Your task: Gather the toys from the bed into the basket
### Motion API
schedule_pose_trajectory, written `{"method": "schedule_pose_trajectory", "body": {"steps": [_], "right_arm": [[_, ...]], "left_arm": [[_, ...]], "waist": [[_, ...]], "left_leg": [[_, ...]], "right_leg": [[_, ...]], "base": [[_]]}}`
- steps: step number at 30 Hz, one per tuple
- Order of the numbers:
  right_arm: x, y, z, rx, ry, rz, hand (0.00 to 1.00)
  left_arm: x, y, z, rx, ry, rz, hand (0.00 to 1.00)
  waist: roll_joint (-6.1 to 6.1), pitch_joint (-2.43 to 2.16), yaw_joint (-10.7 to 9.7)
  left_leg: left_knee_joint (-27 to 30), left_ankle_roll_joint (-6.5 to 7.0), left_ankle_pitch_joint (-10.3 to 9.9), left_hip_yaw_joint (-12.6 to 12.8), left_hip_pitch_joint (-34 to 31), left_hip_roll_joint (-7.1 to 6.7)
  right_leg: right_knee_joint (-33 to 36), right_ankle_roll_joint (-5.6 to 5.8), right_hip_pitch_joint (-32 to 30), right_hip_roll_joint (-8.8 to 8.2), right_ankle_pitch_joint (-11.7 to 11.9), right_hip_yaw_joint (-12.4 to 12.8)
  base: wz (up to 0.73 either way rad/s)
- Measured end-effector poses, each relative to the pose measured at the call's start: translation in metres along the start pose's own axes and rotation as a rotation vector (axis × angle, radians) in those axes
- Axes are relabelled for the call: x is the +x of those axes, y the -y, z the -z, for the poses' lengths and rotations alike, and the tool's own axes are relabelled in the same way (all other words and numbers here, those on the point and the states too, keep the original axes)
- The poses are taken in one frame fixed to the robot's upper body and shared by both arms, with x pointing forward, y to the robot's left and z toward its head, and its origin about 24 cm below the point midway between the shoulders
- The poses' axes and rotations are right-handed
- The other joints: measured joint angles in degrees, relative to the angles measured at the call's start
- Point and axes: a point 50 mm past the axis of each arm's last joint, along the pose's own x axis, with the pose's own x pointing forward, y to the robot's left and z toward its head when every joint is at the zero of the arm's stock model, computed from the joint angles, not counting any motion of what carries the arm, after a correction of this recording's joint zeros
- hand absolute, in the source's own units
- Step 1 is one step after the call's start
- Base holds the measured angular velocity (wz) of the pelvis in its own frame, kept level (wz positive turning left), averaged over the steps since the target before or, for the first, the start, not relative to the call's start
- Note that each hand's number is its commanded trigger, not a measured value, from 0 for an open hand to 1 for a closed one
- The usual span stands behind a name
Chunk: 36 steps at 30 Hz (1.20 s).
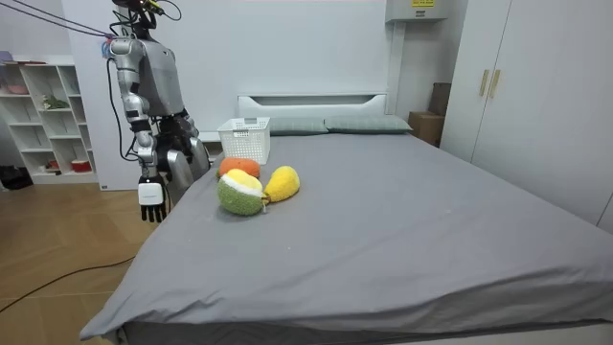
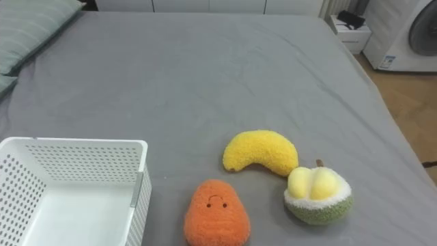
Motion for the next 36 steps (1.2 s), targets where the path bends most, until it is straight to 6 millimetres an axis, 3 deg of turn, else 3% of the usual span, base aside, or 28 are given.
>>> {"method": "schedule_pose_trajectory", "body": {"steps": [11, 23, 30, 36], "right_arm": [[0.001, -0.004, 0.011, 0.010, -0.028, -0.017, 0.00], [0.002, -0.006, 0.020, 0.138, -0.052, -0.006, 0.00], [0.002, -0.003, 0.035, 0.437, -0.073, 0.033, 0.00], [0.001, 0.014, 0.038, 0.675, -0.066, 0.115, 0.00]], "left_arm": [[0.000, -0.001, 0.001, 0.016, 0.011, -0.007, 0.00], [0.000, 0.001, 0.008, 0.018, -0.010, -0.003, 0.00], [0.000, -0.007, 0.013, -0.062, -0.027, -0.028, 0.00], [0.000, -0.020, 0.019, -0.141, -0.038, -0.080, 0.00]], "waist": [[0.05, -0.41, -0.9], [-0.05, -0.49, -1.5], [-0.43, -0.48, -1.9], [-1.93, -0.37, -3.0]], "left_leg": [[0.1, 0.01, 0.0, -0.3, 0.4, -0.06], [-0.1, 0.01, 0.0, 0.4, 1.0, 0.02], [-0.8, 0.00, 0.0, 0.9, 1.8, 0.12], [-0.7, -0.01, 0.0, 1.3, 0.9, 0.21]], "right_leg": [[0.0, 0.01, 0.7, -0.19, 0.0, -0.6], [0.0, 0.01, 0.9, -0.07, 0.0, -0.1], [0.0, -0.01, 1.4, 0.12, 0.0, 0.4], [0.0, -0.04, 0.4, 0.24, 0.0, 0.9]], "base": [[0.01], [-0.01], [-0.03], [-0.04]]}}
